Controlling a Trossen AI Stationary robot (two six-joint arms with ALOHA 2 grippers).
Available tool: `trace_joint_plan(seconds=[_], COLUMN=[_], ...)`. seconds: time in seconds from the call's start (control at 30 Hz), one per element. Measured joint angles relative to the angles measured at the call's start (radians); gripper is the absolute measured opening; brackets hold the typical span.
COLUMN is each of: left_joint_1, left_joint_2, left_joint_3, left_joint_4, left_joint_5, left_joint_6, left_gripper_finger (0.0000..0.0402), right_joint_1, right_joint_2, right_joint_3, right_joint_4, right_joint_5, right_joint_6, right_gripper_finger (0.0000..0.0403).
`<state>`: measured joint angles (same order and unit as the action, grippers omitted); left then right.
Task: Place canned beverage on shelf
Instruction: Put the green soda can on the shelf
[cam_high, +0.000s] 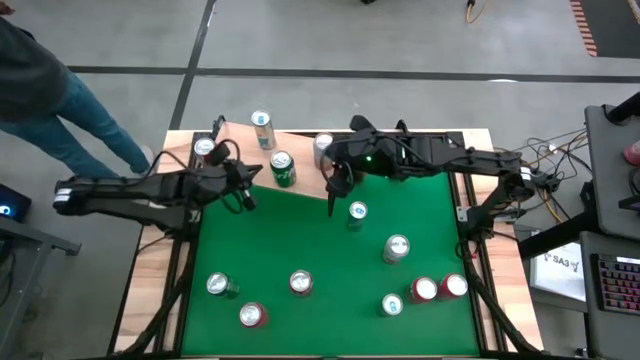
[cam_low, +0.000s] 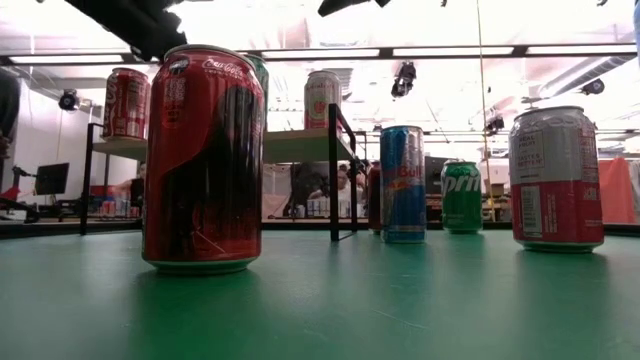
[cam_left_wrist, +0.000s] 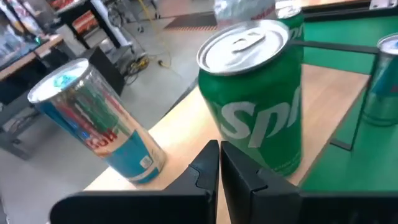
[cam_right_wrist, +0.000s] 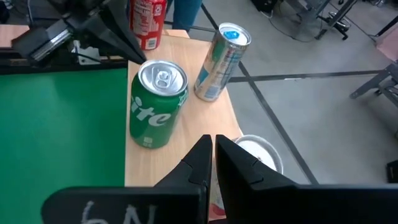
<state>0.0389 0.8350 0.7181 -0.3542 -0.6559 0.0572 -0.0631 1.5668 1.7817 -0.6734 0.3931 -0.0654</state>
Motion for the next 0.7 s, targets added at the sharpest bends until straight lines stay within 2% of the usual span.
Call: trace_joint_plan(seconds=[0.3,0.7], left_joint_1=[0.023,0.024], left_joint_2=[0.084,0.14], left_joint_3=[0.0,0.0], left_joint_4=[0.118,0.179], left_joint_5=[-0.007,-0.007], left_joint_6=[0.011,0.016], left_gripper_finger=[0.0,0.0], right_joint_1=[0.0,0.0], right_joint_2=[-0.008,-0.008], right_joint_3=[-0.082,-0.091], right_joint_4=[0.064,0.063], right_joint_5=[0.0,0.0], right_joint_6=[-0.013,-0.008], right_gripper_finger=[0.0013,0.0013])
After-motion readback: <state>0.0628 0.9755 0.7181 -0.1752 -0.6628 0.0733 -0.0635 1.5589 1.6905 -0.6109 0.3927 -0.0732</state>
